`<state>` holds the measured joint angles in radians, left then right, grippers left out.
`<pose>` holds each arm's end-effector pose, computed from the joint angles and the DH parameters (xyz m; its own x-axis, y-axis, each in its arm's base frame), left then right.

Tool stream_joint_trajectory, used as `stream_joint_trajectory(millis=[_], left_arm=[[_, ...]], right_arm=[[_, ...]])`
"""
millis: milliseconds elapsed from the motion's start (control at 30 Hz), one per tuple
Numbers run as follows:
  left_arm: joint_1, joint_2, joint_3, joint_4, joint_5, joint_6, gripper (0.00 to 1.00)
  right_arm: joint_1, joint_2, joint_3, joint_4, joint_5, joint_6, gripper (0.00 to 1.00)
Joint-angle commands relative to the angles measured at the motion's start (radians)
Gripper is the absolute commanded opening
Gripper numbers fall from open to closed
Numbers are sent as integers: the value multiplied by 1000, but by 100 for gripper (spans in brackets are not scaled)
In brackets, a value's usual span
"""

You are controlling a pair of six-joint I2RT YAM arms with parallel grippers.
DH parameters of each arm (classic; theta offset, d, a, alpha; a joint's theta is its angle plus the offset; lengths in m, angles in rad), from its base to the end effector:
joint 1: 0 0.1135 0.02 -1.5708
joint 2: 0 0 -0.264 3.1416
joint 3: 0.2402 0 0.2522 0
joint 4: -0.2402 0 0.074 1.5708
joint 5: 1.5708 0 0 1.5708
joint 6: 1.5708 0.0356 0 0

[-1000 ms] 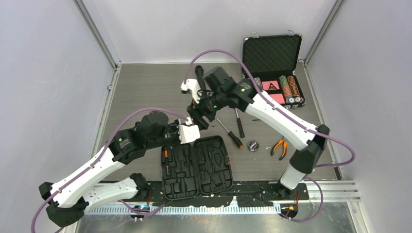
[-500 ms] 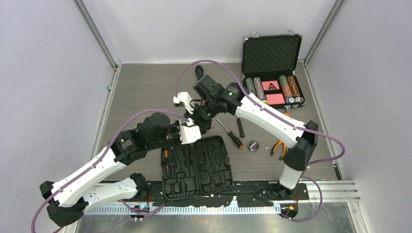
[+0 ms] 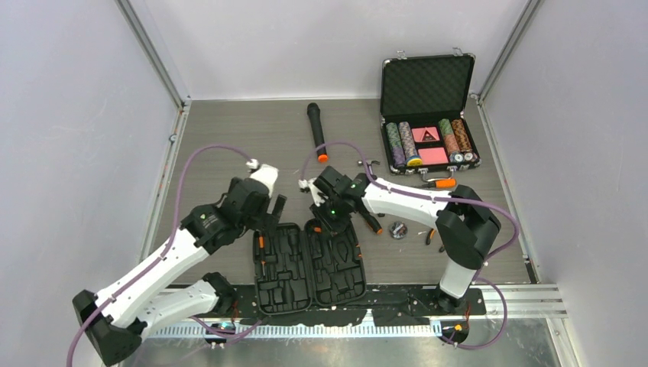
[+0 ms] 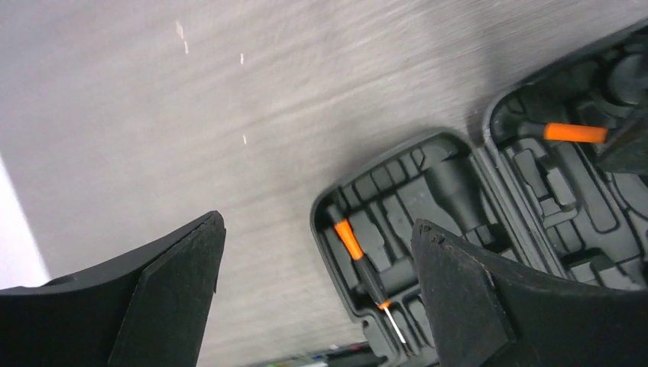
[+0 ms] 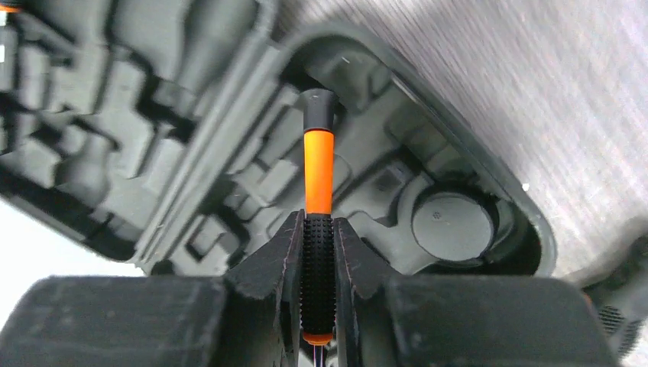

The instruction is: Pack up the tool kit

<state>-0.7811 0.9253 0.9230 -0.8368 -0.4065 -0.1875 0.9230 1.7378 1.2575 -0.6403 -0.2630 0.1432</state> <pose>0.1360 -0.1150 0.3044 -0.6047 0.3584 -0.7113 0.3526 0.9212 0.1645 0.2074 0.2895 0.2163 -0.6574 -0.6403 -0.3973 -0.7521 0.5899 0.2938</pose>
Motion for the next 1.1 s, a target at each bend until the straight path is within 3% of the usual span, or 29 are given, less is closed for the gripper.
stream_joint_trajectory(millis=[0, 267, 567, 733, 833, 1067], left_arm=[[92, -99, -116, -29, 77, -345, 93], [186, -140, -266, 57, 185, -498, 92], [210, -52, -332, 231, 309, -571, 88], [226, -16, -366, 303, 286, -623, 80], [289, -11, -399, 326, 272, -658, 74], [390, -3, -473, 441, 445, -681, 54]], right_arm=[[2, -52, -102, 193, 134, 166, 6], [-122, -26, -191, 257, 329, 163, 6], [-205, 34, -34, 256, 474, 35, 6], [-143, -76, 4, 241, 448, 108, 6], [-79, -113, 13, 252, 471, 222, 6], [73, -32, 70, 329, 520, 442, 6]])
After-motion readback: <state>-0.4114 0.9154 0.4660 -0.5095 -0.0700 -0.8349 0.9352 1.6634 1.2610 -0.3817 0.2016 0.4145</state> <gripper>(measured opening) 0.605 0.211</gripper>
